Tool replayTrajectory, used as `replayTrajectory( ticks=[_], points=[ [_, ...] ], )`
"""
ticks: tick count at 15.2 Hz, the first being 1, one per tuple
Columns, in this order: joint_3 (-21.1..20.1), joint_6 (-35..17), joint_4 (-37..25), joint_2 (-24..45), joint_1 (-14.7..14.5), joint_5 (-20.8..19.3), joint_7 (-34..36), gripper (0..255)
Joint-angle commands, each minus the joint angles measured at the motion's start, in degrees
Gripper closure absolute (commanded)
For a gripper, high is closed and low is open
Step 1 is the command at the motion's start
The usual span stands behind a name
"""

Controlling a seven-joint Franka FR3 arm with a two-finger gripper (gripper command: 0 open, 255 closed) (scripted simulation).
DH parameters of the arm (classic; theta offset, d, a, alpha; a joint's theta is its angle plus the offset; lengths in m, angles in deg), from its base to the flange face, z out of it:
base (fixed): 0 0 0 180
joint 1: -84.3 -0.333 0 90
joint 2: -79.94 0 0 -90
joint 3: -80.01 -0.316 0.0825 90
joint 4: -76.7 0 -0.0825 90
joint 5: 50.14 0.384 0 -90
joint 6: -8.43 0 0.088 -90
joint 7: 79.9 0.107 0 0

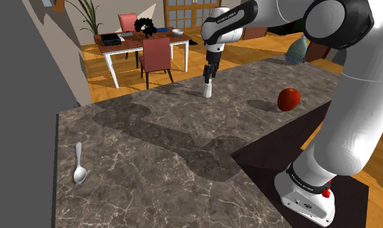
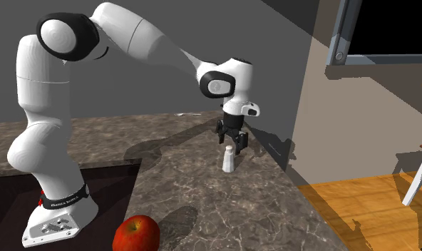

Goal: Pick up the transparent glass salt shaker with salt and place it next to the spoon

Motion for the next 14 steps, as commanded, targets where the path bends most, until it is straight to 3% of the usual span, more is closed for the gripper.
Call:
replayTrajectory(
  ticks=[1,10,11,14],
  points=[
    [-0.1,-1.4,0.9,0.4,-0.1,0.2,-0.1,0],
    [-0.1,-1.8,1.2,0.6,-0.1,0.3,-0.2,0],
    [-0.1,-1.8,1.2,0.6,-0.1,0.3,-0.2,255],
    [-0.1,-1.8,1.2,0.6,-0.1,0.3,-0.2,255]
  ],
)
